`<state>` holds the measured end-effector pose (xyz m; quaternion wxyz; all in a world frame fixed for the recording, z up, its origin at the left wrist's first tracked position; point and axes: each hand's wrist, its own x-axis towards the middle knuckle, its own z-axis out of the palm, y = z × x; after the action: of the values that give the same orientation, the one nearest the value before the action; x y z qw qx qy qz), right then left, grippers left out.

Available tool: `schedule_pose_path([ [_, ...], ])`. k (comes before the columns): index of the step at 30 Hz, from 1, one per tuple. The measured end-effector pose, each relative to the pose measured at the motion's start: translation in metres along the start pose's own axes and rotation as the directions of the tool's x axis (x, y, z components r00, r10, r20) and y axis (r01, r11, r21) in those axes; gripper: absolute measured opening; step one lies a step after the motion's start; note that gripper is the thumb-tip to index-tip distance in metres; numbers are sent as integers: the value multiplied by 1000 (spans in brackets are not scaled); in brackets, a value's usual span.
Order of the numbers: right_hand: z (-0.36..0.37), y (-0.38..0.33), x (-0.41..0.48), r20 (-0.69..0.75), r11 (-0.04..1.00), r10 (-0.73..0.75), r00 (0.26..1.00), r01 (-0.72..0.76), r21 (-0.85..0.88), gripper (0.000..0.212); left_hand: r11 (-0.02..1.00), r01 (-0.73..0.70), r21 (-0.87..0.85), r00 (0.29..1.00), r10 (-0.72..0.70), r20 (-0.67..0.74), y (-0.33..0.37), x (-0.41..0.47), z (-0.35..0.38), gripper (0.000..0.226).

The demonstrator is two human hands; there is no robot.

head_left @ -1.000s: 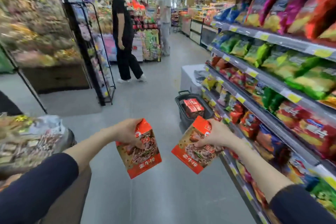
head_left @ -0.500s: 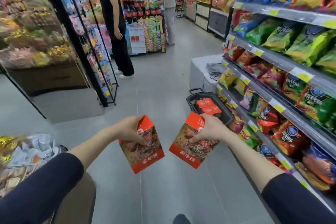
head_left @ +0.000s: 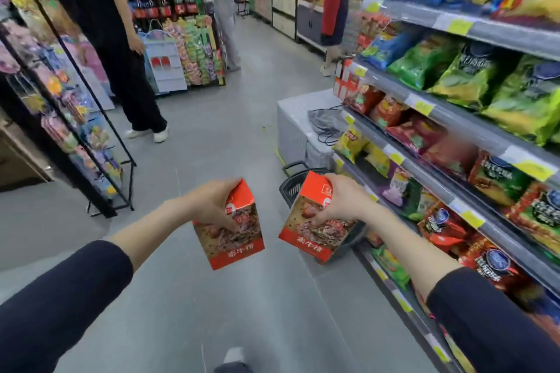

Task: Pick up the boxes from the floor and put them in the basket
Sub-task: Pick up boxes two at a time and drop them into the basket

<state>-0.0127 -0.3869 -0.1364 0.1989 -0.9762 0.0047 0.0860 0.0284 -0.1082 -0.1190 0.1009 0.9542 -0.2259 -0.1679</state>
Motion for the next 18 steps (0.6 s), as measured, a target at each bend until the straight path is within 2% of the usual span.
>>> schedule_pose_path([
  [8, -7, 31, 116, -85, 960, 281, 956, -277, 48, 98, 939, -281, 197, 960, 274, 63, -29, 183, -55, 95],
  [11, -2, 46, 140, -99, 891, 449, 888, -436, 124, 114, 898, -351, 266, 936, 332, 115, -28, 246, -68, 101],
  [15, 7, 80, 158, -71, 767, 621, 780, -588, 256, 111, 852, -453, 263, 891, 417, 182, -10, 318, -62, 100],
  [18, 19, 114, 173, -38, 653, 736, 676, -695, 301, 120, 826, -505, 249, 858, 452, 243, 5, 369, -47, 99],
])
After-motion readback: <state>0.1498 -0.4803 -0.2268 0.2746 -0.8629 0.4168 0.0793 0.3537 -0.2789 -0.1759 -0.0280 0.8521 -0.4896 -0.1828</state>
